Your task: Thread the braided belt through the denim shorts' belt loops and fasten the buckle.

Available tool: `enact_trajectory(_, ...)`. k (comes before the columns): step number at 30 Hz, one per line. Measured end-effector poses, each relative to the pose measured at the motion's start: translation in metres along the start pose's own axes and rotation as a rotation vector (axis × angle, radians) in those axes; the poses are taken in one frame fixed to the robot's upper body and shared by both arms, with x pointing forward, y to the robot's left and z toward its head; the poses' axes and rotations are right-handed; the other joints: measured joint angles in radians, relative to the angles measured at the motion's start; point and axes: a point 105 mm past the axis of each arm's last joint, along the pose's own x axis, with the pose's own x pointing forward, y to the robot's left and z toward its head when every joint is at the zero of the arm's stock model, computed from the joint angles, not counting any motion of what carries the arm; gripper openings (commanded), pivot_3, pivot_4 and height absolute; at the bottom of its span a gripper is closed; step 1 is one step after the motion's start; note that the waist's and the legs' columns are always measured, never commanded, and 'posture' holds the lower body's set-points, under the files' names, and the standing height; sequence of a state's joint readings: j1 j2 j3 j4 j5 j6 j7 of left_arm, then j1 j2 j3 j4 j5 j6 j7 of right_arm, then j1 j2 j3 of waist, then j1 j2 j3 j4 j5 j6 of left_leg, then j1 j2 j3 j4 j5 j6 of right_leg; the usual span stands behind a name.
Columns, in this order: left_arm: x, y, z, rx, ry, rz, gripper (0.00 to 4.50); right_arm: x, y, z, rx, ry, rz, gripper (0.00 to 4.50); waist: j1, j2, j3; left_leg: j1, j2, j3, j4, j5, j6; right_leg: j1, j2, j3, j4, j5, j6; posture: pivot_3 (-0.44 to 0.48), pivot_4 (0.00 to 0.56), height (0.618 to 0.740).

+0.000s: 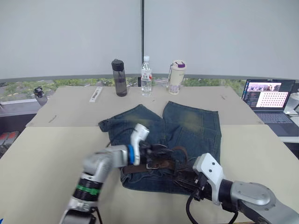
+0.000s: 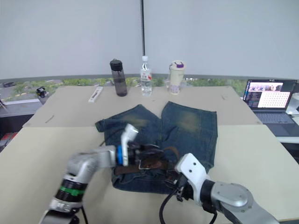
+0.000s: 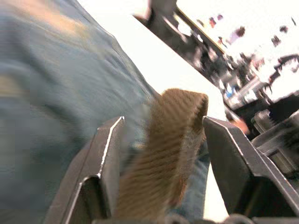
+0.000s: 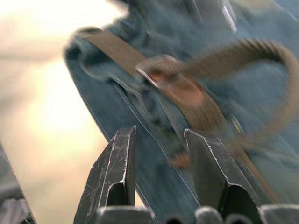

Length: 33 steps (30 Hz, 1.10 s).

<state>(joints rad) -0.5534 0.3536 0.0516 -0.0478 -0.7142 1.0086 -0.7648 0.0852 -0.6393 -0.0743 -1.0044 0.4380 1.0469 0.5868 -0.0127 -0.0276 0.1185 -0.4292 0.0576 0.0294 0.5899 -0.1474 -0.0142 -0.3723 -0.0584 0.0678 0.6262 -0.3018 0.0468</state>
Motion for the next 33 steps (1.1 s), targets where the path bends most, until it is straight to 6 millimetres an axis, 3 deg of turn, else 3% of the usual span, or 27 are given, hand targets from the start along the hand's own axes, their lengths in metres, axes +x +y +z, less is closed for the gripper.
enact_trajectory(1,-0.006,0.007,0.006,-0.011,-0.023,0.027,2.65,-0.002,-0.002,-0.002,0.001,0.008,-0.014,1.9,0.0,0.0,0.0,0.0,0.0,0.0,0.0,0.0,0.0,0.0,0.0,0.0,0.0,0.0,0.0,0.0,0.15,0.74)
enact_trajectory(4,-0.012,0.014,0.007,-0.015,-0.028,0.061,1.95,-0.004,-0.007,-0.001,-0.01,0.008,-0.049,1.9,0.005,-0.001,0.001,0.001,-0.002,0.0,0.0,0.0,0.0,-0.002,-0.002,-0.001,-0.001,-0.001,-0.002,0.0,0.15,0.74)
enact_trajectory(8,-0.012,0.014,0.006,0.015,-0.025,0.056,0.54,-0.006,-0.017,0.0,-0.014,0.007,-0.113,1.9,0.006,-0.003,0.002,0.0,-0.003,0.0,0.0,0.0,0.0,-0.002,-0.004,0.0,-0.002,0.001,-0.006,0.0,0.15,0.74)
enact_trajectory(10,-0.008,0.01,-0.001,0.035,0.0,0.04,0.05,-0.005,-0.027,-0.003,0.001,0.027,-0.157,1.9,0.005,-0.003,0.002,0.0,-0.003,0.0,0.0,0.0,0.0,-0.001,-0.004,0.0,-0.002,0.001,-0.006,0.0,0.15,0.74)
enact_trajectory(14,-0.002,0.005,-0.01,0.047,0.018,0.018,0.05,0.0,-0.039,-0.012,0.036,0.075,-0.21,1.9,0.003,-0.002,0.002,-0.001,-0.002,-0.001,-0.001,0.0,0.0,0.0,-0.003,0.0,-0.001,0.002,-0.007,0.0,0.15,0.74)
enact_trajectory(17,0.003,0.0,-0.02,0.088,0.045,0.008,0.05,0.016,-0.047,-0.012,0.087,0.084,-0.24,1.9,-0.002,-0.002,0.002,0.0,-0.003,-0.001,-0.001,0.0,0.0,0.0,-0.002,0.001,0.0,0.002,-0.007,0.0,0.15,0.74)
enact_trajectory(23,0.005,-0.002,-0.029,0.097,0.063,0.002,0.0,0.024,-0.041,-0.017,0.079,0.132,-0.217,0.07,0.004,0.0,0.003,-0.001,-0.004,-0.002,-0.001,0.0,0.0,0.0,-0.002,0.001,0.0,0.002,-0.005,0.0,0.15,0.74)
enact_trajectory(30,0.01,-0.008,-0.032,0.124,0.078,-0.03,0.0,0.022,-0.038,-0.009,0.073,0.111,-0.2,0.03,0.002,0.0,0.003,-0.001,-0.004,-0.002,0.0,0.0,0.0,0.0,-0.002,0.001,0.0,0.002,-0.005,0.0,0.15,0.74)
enact_trajectory(33,0.011,-0.009,-0.033,0.127,0.086,-0.037,0.0,0.014,-0.035,-0.004,0.119,0.079,-0.167,0.82,0.003,0.0,0.003,-0.001,-0.004,-0.002,0.0,0.0,0.0,0.001,-0.002,0.001,0.0,0.004,-0.001,0.0,0.15,0.74)
